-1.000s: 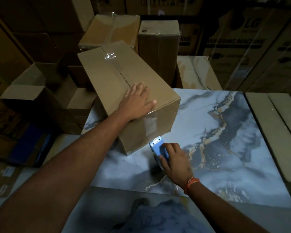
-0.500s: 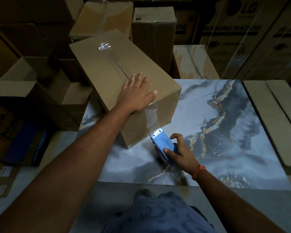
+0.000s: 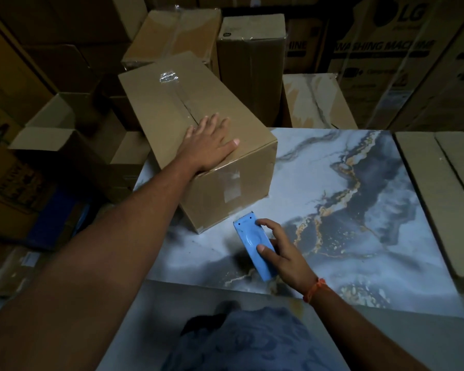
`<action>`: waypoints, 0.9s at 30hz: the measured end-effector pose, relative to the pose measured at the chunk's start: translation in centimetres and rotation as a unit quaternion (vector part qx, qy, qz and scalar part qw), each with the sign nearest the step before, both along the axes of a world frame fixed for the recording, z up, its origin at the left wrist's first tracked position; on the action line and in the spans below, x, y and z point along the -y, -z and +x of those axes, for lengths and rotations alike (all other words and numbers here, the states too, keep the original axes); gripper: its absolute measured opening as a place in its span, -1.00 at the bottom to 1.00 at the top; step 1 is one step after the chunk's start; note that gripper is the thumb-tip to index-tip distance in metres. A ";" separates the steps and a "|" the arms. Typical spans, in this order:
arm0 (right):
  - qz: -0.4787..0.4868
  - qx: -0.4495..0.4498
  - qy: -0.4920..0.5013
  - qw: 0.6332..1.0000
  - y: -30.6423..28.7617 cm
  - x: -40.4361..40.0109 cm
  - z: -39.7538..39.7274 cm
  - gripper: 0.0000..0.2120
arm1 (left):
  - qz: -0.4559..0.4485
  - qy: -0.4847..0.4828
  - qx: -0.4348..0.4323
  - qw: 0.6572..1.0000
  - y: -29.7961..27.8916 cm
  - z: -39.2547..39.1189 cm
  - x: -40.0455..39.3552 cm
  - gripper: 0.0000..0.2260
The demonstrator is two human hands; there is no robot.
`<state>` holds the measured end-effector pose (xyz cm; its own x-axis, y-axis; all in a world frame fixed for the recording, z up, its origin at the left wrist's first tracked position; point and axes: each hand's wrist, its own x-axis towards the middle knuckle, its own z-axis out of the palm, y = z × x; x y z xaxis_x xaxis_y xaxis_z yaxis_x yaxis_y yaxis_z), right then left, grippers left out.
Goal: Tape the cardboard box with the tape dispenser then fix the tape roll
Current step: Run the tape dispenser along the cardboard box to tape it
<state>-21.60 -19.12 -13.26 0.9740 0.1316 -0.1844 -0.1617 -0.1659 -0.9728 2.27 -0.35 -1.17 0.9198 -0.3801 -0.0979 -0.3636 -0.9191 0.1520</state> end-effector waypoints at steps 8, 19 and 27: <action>0.036 0.012 0.013 0.999 -0.2 0.3 -0.4 -0.66 | 0.005 0.000 -0.002 1.000 -0.2 0.3 0.1 -0.33; 0.117 -0.051 0.035 0.991 -0.5 0.3 0.0 -0.67 | 0.002 -0.002 -0.002 1.000 0.3 0.6 0.0 -0.31; 0.161 -0.087 0.049 0.982 -0.4 0.5 0.8 -0.67 | 0.003 0.000 0.004 1.000 0.3 0.5 0.0 -0.33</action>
<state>-20.85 -19.63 -12.85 0.9423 0.1183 -0.3133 -0.3301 0.1706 -0.9284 2.74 -0.40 -1.44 0.9208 -0.3787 -0.0934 -0.3638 -0.9202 0.1446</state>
